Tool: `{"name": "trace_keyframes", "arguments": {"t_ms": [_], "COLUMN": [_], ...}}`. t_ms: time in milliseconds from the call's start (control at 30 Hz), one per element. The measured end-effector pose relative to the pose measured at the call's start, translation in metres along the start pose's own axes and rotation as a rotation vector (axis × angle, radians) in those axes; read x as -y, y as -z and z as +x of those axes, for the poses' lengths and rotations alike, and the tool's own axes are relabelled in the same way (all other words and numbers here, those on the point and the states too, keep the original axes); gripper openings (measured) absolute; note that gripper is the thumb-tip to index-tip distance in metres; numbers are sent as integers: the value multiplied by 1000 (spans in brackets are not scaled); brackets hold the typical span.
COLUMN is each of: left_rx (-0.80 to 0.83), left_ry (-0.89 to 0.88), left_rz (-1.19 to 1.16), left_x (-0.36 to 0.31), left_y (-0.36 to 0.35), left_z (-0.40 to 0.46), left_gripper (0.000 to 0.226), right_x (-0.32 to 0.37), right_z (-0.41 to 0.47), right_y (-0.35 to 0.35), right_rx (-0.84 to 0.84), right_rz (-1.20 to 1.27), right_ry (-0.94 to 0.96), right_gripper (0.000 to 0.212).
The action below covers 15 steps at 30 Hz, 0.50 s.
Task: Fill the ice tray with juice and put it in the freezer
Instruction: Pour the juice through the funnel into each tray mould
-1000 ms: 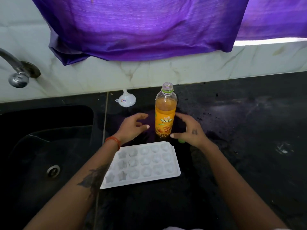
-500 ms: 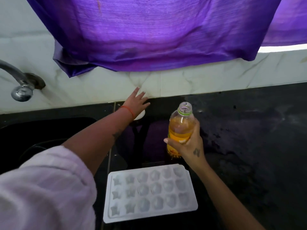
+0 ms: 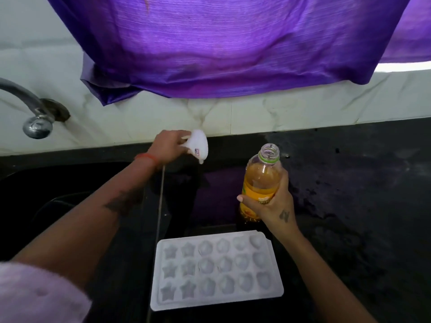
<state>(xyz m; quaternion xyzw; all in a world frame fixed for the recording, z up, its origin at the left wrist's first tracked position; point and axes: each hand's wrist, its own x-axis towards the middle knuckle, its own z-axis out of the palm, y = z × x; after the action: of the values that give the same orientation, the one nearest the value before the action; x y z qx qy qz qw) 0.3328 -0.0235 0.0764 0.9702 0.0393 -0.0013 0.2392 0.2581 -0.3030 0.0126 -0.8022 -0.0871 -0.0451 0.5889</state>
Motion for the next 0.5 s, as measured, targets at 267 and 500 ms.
{"name": "trace_keyframes", "arguments": {"t_ms": [267,500], "left_rx": [-152,-194], "left_ry": [73,50], "left_rz": [-1152,-1275], "left_x": [2,-11], "left_y": [-28,-44], "left_z": [-134,-191], "left_gripper": [77,68], "right_x": [18,69], "right_z": [7,-6], "right_y": [-3,-31], "right_rx": [10,157], "right_rz": [-87,-91], "right_ry": [116,265], "right_gripper": [80,83]}}
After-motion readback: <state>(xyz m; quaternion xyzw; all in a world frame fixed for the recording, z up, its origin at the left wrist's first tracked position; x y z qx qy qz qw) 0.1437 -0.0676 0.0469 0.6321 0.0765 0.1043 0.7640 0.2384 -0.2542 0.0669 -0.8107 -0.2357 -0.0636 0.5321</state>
